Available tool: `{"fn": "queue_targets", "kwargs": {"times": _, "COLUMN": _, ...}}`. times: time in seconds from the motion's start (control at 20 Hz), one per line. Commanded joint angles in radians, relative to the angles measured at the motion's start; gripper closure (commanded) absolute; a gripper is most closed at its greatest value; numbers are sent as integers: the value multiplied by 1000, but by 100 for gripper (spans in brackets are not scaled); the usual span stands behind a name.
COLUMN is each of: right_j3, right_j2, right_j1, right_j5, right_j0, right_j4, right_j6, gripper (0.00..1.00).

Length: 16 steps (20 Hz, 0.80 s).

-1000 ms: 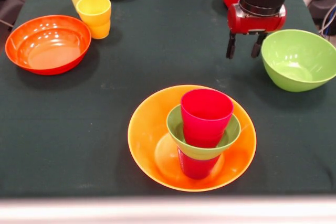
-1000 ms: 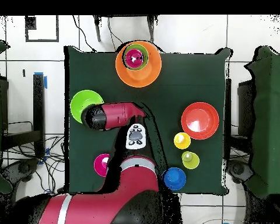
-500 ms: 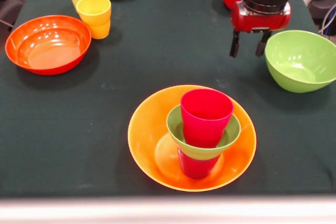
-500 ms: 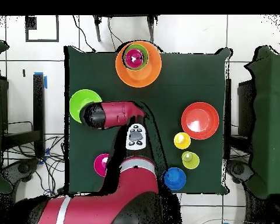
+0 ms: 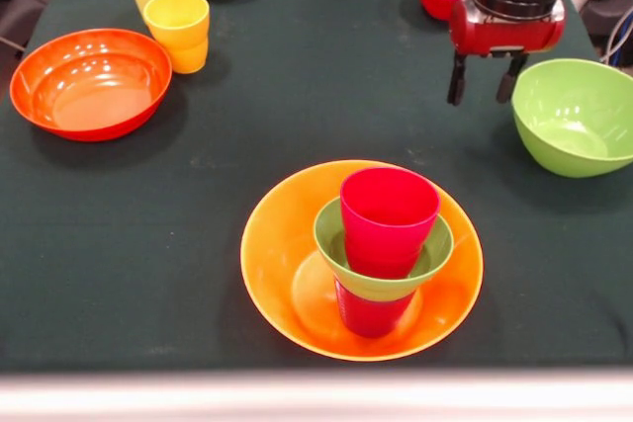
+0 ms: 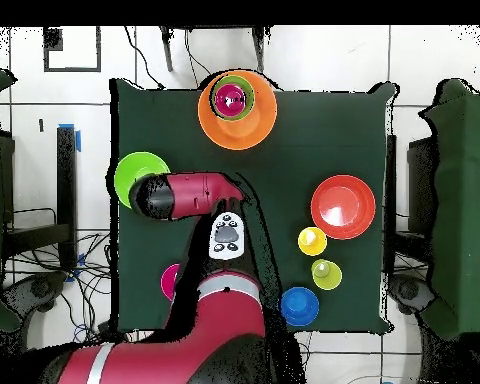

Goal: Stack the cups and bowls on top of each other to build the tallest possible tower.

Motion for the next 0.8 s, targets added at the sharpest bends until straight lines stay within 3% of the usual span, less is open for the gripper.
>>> {"fn": "queue_targets", "kwargs": {"times": 0.05, "right_j3": 19, "right_j2": 27, "right_j1": -28, "right_j5": 102, "right_j0": 48, "right_j4": 20, "right_j6": 144, "gripper": 0}}
{"fn": "queue_targets", "kwargs": {"times": 0.55, "right_j3": -70, "right_j2": -113, "right_j1": -59, "right_j5": 233, "right_j0": 142, "right_j4": -19, "right_j6": 136, "gripper": 0}}
{"fn": "queue_targets", "kwargs": {"times": 0.8, "right_j3": -55, "right_j2": -82, "right_j1": -76, "right_j5": 226, "right_j0": 132, "right_j4": 23, "right_j6": 136, "gripper": 0}}
